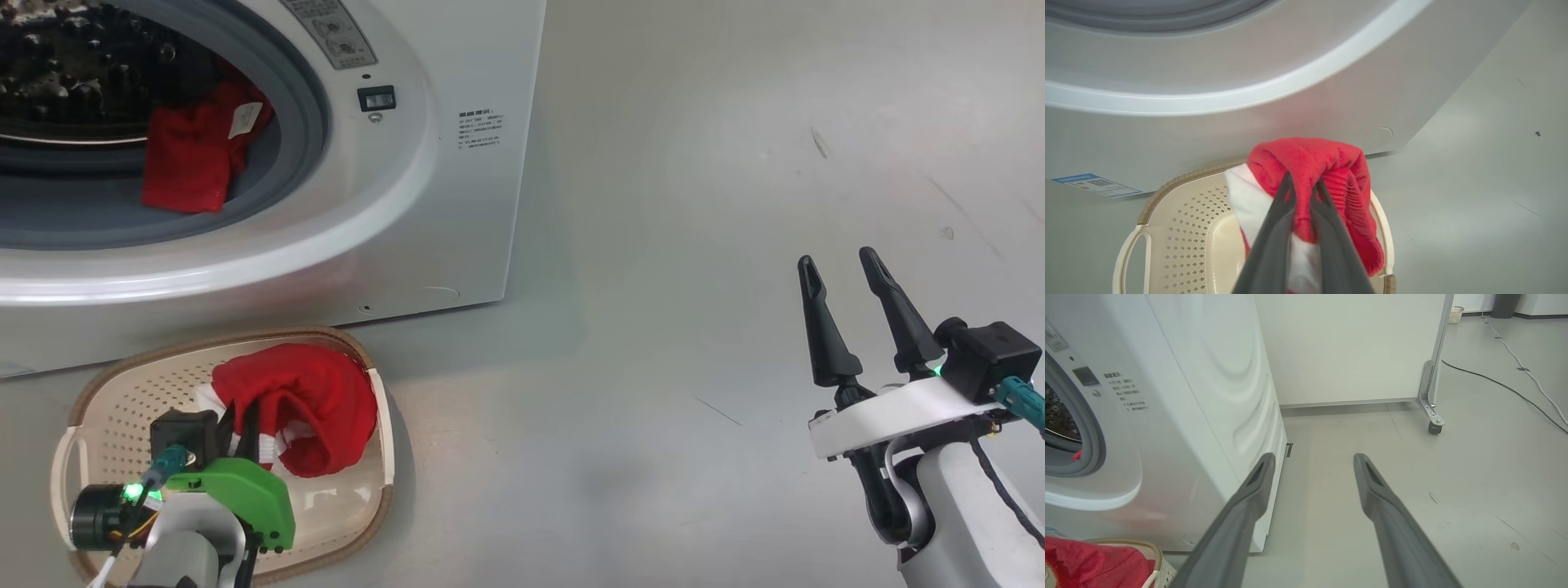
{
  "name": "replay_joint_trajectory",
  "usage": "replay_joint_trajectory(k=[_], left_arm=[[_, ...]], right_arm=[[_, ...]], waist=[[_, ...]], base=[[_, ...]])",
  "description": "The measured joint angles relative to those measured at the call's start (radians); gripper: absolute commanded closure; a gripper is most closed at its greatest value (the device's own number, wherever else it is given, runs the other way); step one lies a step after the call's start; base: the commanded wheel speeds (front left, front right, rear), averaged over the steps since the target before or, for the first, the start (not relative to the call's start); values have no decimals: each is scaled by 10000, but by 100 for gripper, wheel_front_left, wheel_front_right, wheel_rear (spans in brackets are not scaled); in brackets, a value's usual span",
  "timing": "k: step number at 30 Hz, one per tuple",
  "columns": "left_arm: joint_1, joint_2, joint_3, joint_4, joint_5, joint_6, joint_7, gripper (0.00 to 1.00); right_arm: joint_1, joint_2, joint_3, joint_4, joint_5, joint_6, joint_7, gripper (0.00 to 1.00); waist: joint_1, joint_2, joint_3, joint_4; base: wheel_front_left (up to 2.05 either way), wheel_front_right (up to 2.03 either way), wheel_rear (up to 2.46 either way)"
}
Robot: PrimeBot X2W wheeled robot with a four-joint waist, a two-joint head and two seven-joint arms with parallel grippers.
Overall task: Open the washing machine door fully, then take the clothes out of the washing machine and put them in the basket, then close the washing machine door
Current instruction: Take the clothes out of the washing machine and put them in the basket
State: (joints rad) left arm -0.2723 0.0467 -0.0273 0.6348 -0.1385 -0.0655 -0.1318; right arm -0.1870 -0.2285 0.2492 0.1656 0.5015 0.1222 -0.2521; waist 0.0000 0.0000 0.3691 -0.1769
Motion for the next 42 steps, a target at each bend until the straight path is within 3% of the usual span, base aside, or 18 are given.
replay_joint_trajectory(k=[20,21,23,25,42], left_arm=[[-534,-6,562,2080,-441,299,-247,100],[-603,-8,570,2134,-487,299,-286,97],[-723,-12,594,2274,-558,313,-376,61],[-770,-13,600,2320,-562,355,-387,0],[-1360,-56,516,2924,-562,389,-955,0]], right_arm=[[-150,-180,-59,-6,15,0,0,0],[-152,-184,-59,-6,15,0,0,0],[-165,-192,-56,0,15,0,0,0],[-173,-198,-56,0,15,-2,0,0],[-233,-153,-230,86,29,0,0,0]], waist=[[0,0,560,-306],[0,0,560,-302],[0,0,552,-291],[0,0,547,-283],[0,0,243,10]], base=[[0,0,0],[0,0,0],[0,0,0],[0,0,0],[0,0,0]])
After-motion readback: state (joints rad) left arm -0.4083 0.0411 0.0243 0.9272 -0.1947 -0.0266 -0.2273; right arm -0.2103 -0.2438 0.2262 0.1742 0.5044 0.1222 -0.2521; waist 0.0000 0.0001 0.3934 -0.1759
